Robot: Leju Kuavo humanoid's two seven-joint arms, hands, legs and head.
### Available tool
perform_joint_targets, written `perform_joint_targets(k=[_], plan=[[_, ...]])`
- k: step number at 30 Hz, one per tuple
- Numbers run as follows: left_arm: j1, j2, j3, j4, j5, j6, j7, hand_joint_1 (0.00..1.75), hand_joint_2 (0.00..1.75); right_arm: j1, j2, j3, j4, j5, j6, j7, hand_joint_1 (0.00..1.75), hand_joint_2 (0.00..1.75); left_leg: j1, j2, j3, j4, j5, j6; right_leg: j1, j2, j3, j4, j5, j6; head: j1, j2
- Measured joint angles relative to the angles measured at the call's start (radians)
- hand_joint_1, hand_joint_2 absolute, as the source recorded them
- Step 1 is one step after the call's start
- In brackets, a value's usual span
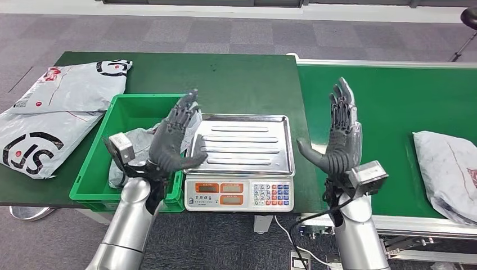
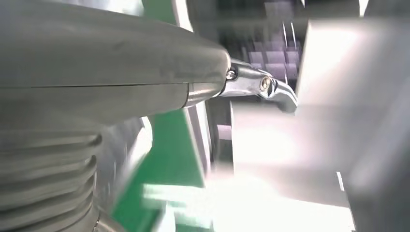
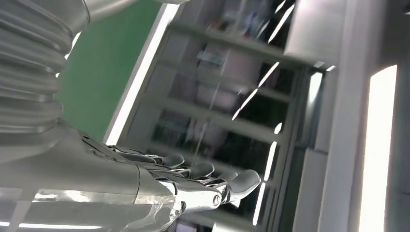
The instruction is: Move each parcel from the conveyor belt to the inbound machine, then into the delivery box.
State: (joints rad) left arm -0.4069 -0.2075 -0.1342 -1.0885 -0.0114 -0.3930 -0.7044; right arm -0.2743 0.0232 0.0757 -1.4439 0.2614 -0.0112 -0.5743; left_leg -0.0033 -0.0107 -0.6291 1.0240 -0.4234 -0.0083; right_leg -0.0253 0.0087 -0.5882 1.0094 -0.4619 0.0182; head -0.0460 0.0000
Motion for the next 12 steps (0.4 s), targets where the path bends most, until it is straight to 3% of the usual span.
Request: perform_joint_targets(k=[7,12], plan=[[0.068,-0.007,-0.037,-0.059,0.002,-0.058,0.002,0.0,1.75,-0.01,-0.018,-0.063,0.042,0.143,-0.136,0.039,0.0,1.75,0.0,-0.001,0.0,0.0,0.0,0.0,0.0,-0.001,0.0,0.0,0.0,0.0,0.0,0.0],[0.077,-0.002,-0.053,-0.038,0.005,-0.033,0.003,0.0,1.75,-0.032,-0.044,-0.111,0.102,0.25,-0.223,0.09,0.0,1.75,0.0,-0.001,0.0,0.0,0.0,0.0,0.0,-0.001,0.0,0.0,0.0,0.0,0.0,0.0]])
